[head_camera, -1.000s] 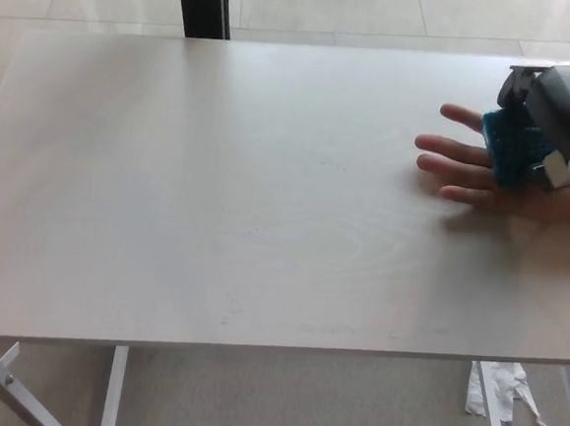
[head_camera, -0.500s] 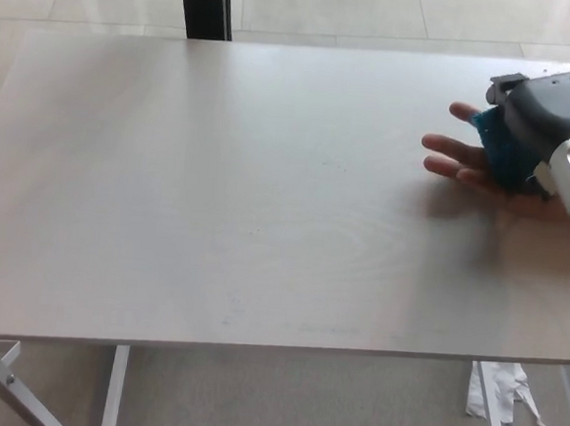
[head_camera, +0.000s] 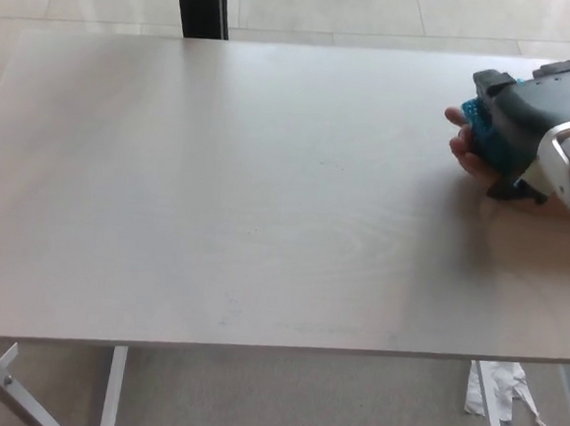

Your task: The robot uses its right hand to pick up a cube kept in the middle of the desk infront of it and hands it to a person

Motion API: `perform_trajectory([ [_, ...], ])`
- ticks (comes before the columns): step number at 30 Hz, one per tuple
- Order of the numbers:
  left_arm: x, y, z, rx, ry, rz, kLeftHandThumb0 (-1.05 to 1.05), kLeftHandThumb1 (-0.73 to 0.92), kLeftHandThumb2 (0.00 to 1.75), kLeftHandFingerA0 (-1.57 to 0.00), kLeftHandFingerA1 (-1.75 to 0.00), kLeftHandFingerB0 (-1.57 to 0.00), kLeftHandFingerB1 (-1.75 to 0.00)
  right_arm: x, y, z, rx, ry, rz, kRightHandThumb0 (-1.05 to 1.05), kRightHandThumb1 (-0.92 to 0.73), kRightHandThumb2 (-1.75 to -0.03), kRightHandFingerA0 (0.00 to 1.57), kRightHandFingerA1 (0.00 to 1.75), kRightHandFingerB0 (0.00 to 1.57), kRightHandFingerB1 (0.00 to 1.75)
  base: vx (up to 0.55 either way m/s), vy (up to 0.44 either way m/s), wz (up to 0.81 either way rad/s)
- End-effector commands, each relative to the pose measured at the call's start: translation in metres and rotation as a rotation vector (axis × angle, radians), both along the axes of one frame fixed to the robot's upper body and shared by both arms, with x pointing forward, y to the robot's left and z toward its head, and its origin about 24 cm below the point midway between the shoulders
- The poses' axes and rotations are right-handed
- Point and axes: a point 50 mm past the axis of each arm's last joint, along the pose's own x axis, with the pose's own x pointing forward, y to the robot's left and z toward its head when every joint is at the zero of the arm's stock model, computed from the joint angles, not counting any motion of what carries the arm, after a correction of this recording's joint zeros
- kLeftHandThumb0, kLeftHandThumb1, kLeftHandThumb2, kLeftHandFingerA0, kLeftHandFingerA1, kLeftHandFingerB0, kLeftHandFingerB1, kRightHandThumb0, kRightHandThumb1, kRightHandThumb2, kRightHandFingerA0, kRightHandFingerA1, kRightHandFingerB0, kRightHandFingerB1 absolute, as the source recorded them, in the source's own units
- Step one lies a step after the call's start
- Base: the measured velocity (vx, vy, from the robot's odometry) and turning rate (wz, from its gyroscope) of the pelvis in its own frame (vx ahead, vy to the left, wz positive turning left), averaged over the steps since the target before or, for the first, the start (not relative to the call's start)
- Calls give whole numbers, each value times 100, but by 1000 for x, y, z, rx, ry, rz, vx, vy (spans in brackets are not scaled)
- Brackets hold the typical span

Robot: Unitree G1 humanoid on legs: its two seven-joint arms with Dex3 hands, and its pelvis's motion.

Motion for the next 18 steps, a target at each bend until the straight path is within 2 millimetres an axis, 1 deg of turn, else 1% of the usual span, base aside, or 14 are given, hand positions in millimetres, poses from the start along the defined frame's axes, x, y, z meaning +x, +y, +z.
perform_trajectory([
  [1,-6,6,6,30,18,-8,-64,61,99,-53,-66,-36,-55,-7,-23,89,224,47,-85,-91,-55,-92,0,19,0,0,0,0,0],
  [2,-6,6,5,5,-7,27,-64,75,62,-59,-58,-43,-42,-15,-25,107,245,1,-54,-93,-57,-95,0,23,0,0,0,0,0],
  [4,-8,6,5,12,-9,13,-65,76,63,-59,-59,-43,-44,-28,-28,129,261,-91,-5,-94,-56,-94,0,25,0,0,0,0,0],
  [5,-8,6,5,13,-9,13,-65,76,63,-59,-59,-43,-44,-29,-28,130,262,-95,-1,-94,-56,-94,0,25,0,0,0,0,0],
  [8,-9,5,6,33,6,-19,-64,78,64,-54,-58,-41,-44,-62,-46,170,393,-192,19,-94,-58,-94,0,16,0,0,0,0,0],
  [9,-9,6,6,33,7,-18,-64,78,64,-54,-58,-41,-44,-62,-45,170,394,-190,20,-94,-58,-94,0,16,0,0,0,0,0],
  [10,-10,6,5,28,2,23,-64,75,62,-60,-57,-46,-44,-72,-51,176,389,-240,63,-99,-55,-58,0,0,0,0,0,0,0],
  [11,-11,6,5,23,-3,28,-63,75,63,-59,-60,-44,-44,-79,-55,181,420,-268,62,-92,-53,-92,0,14,0,0,0,0,0],
  [13,-12,6,5,16,0,2,-63,79,64,-54,-59,-39,-43,-113,-74,195,509,-363,93,-94,-54,-90,0,12,0,0,0,0,0],
  [14,-12,6,5,15,1,8,-65,60,98,-55,-68,-37,-56,-132,-83,200,550,-422,95,-92,-53,-87,0,12,0,0,0,0,0],
  [15,-12,7,6,42,29,-17,-65,62,99,-56,-68,-38,-56,-150,-92,202,636,-478,94,-83,-43,-71,0,0,2,15,0,0,0],
  [16,-12,6,6,45,31,-20,-65,62,99,-56,-68,-38,-56,-152,-93,202,644,-482,94,-83,-43,-71,0,0,2,15,0,0,0],
  [17,-12,7,7,34,8,12,-64,76,62,-58,-60,-45,-44,-175,-104,199,680,-595,78,-72,-43,-79,5,48,14,40,0,0,0],
  [18,-12,8,7,42,15,2,-64,78,63,-59,-60,-43,-43,-196,-117,195,691,-706,28,-68,-42,-79,37,52,32,44,0,0,0],
])
